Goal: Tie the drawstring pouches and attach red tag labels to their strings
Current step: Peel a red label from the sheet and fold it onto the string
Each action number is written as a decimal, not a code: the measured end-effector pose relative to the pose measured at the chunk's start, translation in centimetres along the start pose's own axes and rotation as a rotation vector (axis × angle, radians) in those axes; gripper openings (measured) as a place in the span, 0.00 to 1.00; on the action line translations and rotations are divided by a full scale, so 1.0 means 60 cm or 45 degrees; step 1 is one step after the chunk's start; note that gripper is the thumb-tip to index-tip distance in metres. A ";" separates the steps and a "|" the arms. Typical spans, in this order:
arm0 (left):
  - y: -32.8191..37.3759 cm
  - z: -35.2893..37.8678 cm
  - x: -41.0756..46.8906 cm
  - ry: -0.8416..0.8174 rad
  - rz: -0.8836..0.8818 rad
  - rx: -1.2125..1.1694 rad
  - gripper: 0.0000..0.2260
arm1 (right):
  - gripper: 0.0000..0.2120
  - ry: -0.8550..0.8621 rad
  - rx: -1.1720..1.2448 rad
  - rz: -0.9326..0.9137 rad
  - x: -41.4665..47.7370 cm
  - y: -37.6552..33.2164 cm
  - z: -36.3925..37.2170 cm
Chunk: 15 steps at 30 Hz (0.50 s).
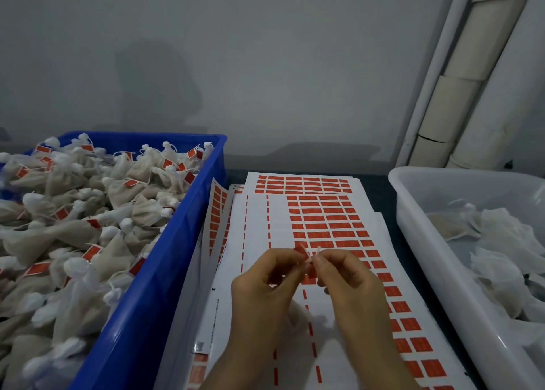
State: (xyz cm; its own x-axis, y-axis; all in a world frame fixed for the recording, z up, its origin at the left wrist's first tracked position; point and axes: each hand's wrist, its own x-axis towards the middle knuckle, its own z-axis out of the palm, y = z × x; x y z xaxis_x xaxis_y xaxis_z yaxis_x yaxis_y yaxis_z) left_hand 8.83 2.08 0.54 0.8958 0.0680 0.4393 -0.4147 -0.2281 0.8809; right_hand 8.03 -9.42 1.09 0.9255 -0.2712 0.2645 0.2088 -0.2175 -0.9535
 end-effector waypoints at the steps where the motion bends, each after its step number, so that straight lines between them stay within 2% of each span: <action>1: 0.000 -0.001 0.000 0.016 -0.018 -0.020 0.07 | 0.04 0.001 0.004 -0.003 0.000 -0.003 0.001; 6: -0.001 -0.002 -0.001 0.015 -0.052 -0.060 0.12 | 0.05 0.026 -0.006 -0.045 -0.001 -0.008 0.002; 15: 0.001 -0.004 0.005 -0.006 -0.306 -0.257 0.06 | 0.04 0.010 -0.052 -0.078 -0.003 -0.006 0.005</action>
State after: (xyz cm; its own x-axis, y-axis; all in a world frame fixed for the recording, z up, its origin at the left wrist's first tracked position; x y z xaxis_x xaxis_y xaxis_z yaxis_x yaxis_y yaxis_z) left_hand 9.08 2.30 0.75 0.9725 0.0917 0.2139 -0.2140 -0.0086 0.9768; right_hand 7.88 -9.02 1.33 0.9087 -0.2640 0.3234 0.2516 -0.2717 -0.9289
